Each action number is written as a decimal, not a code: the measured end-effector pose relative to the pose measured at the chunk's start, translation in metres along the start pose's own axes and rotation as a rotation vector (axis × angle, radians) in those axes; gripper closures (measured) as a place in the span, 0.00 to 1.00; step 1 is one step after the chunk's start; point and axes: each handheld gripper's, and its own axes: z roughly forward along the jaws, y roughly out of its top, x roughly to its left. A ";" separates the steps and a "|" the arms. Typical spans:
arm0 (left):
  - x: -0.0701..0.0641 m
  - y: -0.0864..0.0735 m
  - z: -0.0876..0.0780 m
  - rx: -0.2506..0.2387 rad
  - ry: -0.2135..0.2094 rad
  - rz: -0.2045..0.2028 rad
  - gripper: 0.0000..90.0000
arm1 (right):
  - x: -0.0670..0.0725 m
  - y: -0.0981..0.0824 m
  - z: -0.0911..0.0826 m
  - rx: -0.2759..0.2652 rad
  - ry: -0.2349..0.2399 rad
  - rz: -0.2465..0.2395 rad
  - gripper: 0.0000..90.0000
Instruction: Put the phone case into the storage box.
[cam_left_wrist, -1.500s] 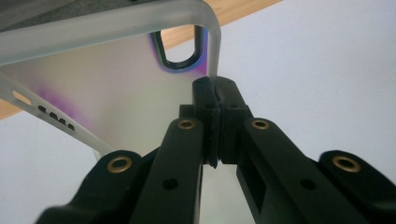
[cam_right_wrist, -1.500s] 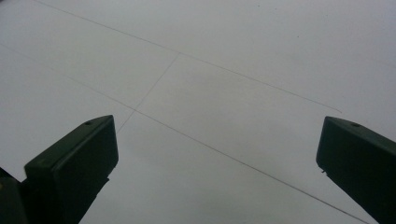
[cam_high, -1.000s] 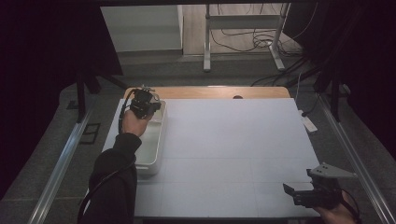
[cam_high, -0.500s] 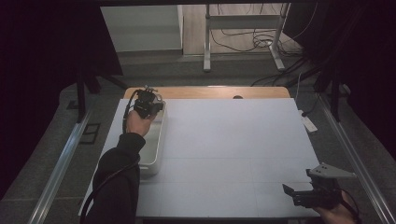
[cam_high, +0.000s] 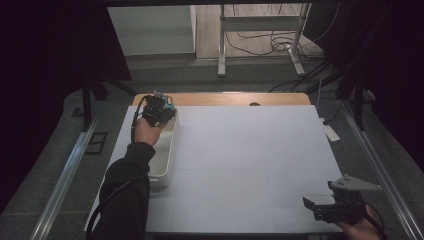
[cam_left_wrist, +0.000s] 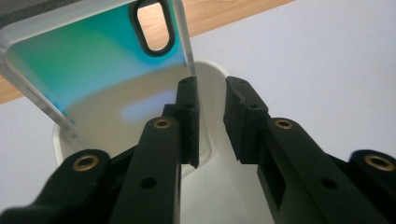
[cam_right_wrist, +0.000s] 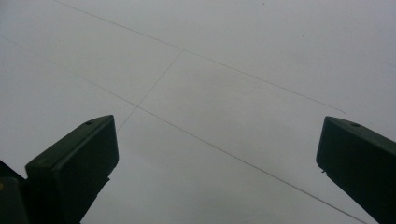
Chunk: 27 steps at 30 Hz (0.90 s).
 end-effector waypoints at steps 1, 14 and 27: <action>0.000 0.000 -0.001 -0.007 -0.012 -0.002 0.79 | 0.000 0.000 0.000 0.000 -0.001 0.000 0.00; 0.003 -0.006 -0.010 -0.053 -0.080 -0.027 0.49 | 0.000 0.000 0.000 0.003 -0.005 -0.004 0.00; 0.000 -0.011 -0.020 -0.078 -0.112 -0.014 0.22 | 0.001 0.000 0.000 0.003 -0.005 -0.005 0.00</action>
